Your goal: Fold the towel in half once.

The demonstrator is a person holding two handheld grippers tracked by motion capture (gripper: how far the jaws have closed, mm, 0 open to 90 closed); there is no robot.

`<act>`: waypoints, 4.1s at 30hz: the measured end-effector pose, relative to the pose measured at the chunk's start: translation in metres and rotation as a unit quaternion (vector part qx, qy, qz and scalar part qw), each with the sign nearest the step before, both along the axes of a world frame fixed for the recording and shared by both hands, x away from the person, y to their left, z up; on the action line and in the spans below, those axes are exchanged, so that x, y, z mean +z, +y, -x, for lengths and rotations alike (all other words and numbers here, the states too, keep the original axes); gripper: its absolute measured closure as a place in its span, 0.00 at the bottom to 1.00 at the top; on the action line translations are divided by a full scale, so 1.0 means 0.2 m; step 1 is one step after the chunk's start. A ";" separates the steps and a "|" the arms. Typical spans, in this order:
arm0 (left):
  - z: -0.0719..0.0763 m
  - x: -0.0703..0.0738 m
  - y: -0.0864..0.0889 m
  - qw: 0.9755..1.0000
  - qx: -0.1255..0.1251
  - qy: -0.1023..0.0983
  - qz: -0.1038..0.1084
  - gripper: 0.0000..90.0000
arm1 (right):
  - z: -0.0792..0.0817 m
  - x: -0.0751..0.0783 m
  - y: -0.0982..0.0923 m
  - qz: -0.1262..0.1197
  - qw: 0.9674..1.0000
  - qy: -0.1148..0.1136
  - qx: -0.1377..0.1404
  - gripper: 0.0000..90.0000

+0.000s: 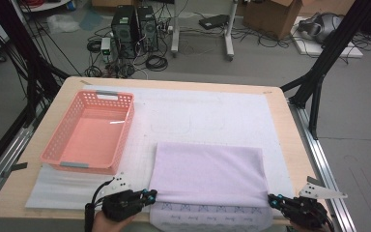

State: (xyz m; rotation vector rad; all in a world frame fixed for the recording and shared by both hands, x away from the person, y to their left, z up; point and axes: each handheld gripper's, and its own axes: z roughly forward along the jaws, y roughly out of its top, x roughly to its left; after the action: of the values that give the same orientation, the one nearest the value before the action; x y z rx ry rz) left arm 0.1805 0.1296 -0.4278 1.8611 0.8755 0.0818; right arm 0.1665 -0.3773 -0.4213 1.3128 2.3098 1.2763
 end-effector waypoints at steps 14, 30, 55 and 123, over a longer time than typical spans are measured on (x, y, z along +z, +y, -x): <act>-0.24 -0.01 -0.01 0.997 0.061 -0.044 -0.002 0.54 | -0.11 0.02 -0.01 -0.011 0.999 -0.026 -0.039 0.69; -0.64 -0.12 -0.05 0.989 0.140 0.000 -0.054 0.45 | -0.60 -0.12 0.14 0.085 0.993 -0.016 -0.076 0.86; -0.64 -0.13 -0.11 0.982 0.156 -0.005 -0.106 0.78 | -0.59 -0.12 0.18 0.083 0.992 -0.009 -0.094 0.76; -1.12 0.08 -0.15 0.981 0.188 -0.039 0.006 0.73 | -1.16 0.11 0.17 -0.005 0.990 -0.048 -0.133 0.71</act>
State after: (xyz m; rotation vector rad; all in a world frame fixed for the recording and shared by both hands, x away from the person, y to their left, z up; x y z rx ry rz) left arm 0.4050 0.1003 -0.4119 1.6495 1.1601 0.3801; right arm 0.3992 -0.3442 -0.3988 1.4677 1.9873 1.2341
